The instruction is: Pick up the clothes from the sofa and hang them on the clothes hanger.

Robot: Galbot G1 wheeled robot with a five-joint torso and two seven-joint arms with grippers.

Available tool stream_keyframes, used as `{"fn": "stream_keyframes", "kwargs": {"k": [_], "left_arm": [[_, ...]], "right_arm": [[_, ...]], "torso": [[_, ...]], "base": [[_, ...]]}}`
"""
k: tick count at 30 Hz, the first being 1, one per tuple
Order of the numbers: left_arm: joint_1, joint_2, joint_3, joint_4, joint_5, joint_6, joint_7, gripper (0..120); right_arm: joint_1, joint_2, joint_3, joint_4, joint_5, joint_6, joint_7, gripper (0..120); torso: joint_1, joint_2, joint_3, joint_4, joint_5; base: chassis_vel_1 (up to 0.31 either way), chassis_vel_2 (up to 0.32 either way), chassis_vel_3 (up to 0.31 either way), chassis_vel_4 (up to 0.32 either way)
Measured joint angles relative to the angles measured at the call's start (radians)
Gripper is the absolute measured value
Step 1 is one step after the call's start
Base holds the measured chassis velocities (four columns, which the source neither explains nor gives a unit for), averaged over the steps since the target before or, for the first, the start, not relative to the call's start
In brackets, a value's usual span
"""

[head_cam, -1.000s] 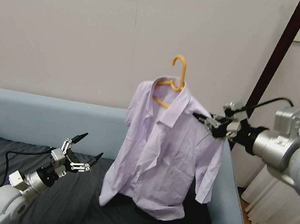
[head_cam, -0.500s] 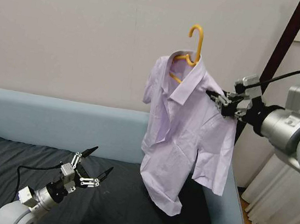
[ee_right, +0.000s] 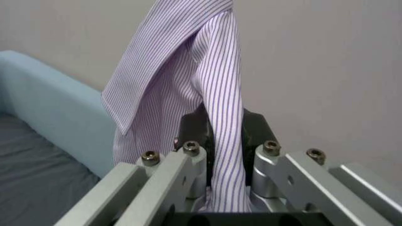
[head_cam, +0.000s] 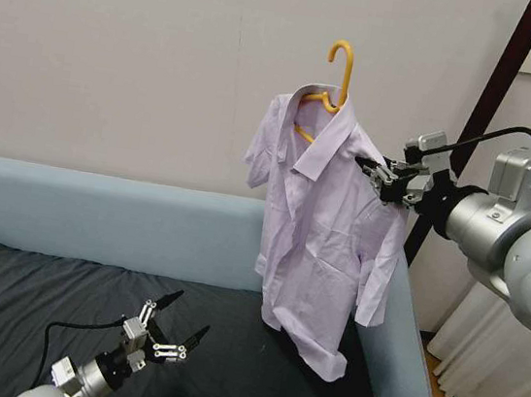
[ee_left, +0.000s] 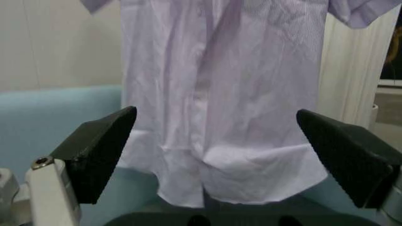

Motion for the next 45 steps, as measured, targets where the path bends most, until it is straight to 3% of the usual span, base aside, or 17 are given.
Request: {"fn": "stream_keyframes", "kwargs": {"k": [4,7,8,9,16,21,26,29,32,37,41,45], "left_arm": [[-0.046,-0.016,0.052,0.062,-0.044,0.044,0.075,100],[-0.127,0.016,0.153,0.104,-0.205,0.169,0.130,100],[-0.127,0.016,0.153,0.104,-0.205,0.169,0.130,100],[-0.172,0.021,0.198,0.124,-0.277,0.209,0.135,100],[-0.381,-0.008,0.378,0.275,-0.557,0.320,0.118,100],[-0.404,-0.006,0.440,0.290,-0.690,0.363,0.051,100],[-0.348,0.052,0.487,0.215,-0.733,0.388,-0.028,100],[-0.322,0.045,0.492,0.207,-0.734,0.389,-0.049,100],[-0.311,0.007,0.492,0.219,-0.728,0.388,-0.054,100],[-0.321,-0.143,0.485,0.303,-0.670,0.370,-0.032,100],[-0.313,-0.202,0.478,0.338,-0.650,0.361,-0.025,100],[-0.293,-0.220,0.466,0.348,-0.648,0.358,-0.016,100]], "right_arm": [[-0.014,0.015,-0.002,0.002,-0.022,0.006,-0.002,8],[-0.022,0.043,-0.008,-0.004,-0.045,0.011,0.001,8],[-0.022,0.043,-0.008,-0.004,-0.045,0.011,0.001,8],[-0.023,0.052,-0.012,-0.006,-0.051,0.011,0.002,8],[-0.007,0.076,-0.048,-0.051,-0.074,0.013,0.000,8],[-0.002,0.104,-0.064,-0.077,-0.095,0.013,-0.004,8],[-0.012,0.113,-0.066,-0.093,-0.121,0.014,-0.015,8],[-0.022,0.115,-0.063,-0.095,-0.128,0.020,-0.018,8],[-0.027,0.115,-0.058,-0.094,-0.121,0.031,-0.012,8],[-0.006,0.113,-0.059,-0.084,-0.023,0.044,0.036,8],[0.009,0.101,-0.059,-0.079,0.006,0.058,0.040,8],[0.037,0.097,-0.060,-0.081,0.046,0.073,0.052,8]], "torso": [[0.000,0.000,0.000,-0.0006,0.0001],[0.000,0.000,0.000,-0.0004,0.0004],[0.000,0.000,0.000,-0.0004,0.0004],[0.000,0.000,0.000,-0.0003,0.0003],[0.000,0.000,0.000,-0.0009,0.0002],[0.000,0.000,0.000,-0.0004,0.0000],[0.000,0.000,0.000,-0.0003,0.0004],[0.000,0.000,0.000,0.0000,0.0005],[0.000,0.000,0.000,-0.0003,0.0002],[0.000,0.000,0.000,-0.0008,0.0001],[0.000,0.000,0.000,-0.0008,0.0002],[0.000,0.000,0.000,-0.0004,0.0003]], "base": [[0.000,0.000,0.000,0.000],[0.000,0.000,0.000,0.000],[0.000,0.000,0.000,0.000],[0.000,0.000,0.000,0.000],[0.000,0.000,0.000,0.000],[0.000,0.000,0.000,0.000],[0.000,0.000,0.000,0.000],[0.000,0.000,0.000,0.000],[0.000,0.000,0.000,0.000],[0.000,0.000,0.000,0.000],[0.000,0.000,0.000,0.000],[0.000,0.000,0.000,0.000]]}}
